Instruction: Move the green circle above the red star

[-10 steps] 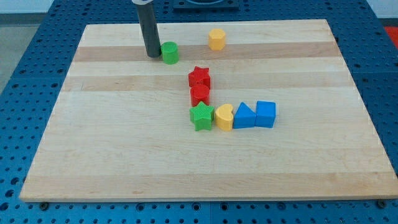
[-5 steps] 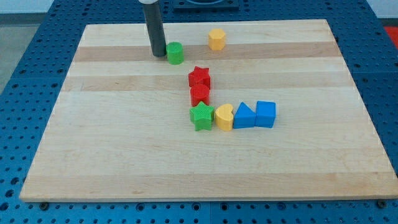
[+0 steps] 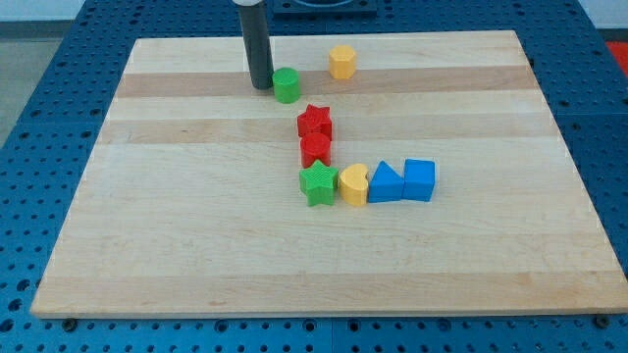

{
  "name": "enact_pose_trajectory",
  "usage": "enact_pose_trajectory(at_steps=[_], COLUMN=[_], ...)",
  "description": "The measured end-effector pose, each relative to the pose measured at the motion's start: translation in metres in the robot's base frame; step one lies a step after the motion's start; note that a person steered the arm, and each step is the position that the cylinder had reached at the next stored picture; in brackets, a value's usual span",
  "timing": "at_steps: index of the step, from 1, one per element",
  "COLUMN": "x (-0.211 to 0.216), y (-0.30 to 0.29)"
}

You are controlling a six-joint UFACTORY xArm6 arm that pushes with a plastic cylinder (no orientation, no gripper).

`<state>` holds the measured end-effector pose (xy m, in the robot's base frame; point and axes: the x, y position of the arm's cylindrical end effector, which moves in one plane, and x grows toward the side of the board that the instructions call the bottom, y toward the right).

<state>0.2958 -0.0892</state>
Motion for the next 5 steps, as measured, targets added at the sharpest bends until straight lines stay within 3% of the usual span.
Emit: enact_pose_trajectory(at_steps=[5], x=[0.0], y=[0.031])
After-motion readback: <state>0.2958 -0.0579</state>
